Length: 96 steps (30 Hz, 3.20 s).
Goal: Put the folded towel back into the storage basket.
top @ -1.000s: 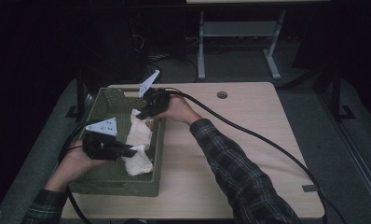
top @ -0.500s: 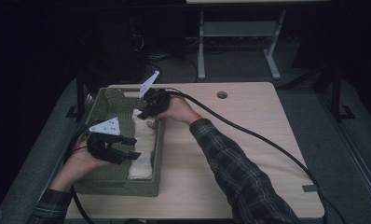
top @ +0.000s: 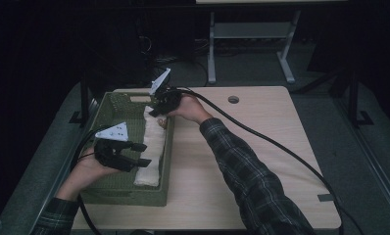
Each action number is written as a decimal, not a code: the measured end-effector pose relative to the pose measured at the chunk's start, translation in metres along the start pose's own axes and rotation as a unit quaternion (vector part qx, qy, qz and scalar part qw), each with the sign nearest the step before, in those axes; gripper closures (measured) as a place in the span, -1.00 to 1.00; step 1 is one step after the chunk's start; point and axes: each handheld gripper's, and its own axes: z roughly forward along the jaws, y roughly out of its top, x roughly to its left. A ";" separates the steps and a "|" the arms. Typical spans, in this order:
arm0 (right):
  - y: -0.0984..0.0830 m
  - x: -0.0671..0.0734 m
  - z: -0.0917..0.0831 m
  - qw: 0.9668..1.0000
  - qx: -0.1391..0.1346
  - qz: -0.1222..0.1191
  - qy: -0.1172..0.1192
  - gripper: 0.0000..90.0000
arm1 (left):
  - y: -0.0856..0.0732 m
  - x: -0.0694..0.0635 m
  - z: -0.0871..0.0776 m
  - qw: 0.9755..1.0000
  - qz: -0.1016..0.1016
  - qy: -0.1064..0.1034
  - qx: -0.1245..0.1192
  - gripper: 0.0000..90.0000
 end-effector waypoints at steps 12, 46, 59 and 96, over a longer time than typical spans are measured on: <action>0.003 -0.011 -0.020 0.999 -0.027 0.015 -0.032 0.42 | 0.004 -0.001 0.000 1.000 -0.007 0.005 -0.018 -0.09; -0.085 0.005 -0.131 0.996 -0.065 0.037 -0.055 0.02 | 0.085 -0.043 0.084 0.999 0.004 0.033 -0.025 -0.41; -0.134 0.016 -0.159 0.991 -0.078 0.057 -0.092 -0.25 | 0.104 -0.068 0.134 0.999 0.011 0.029 -0.029 -0.64; -0.277 0.056 -0.159 0.969 -0.053 0.186 -0.154 -0.54 | 0.054 -0.086 0.244 1.000 0.014 0.018 0.016 -0.66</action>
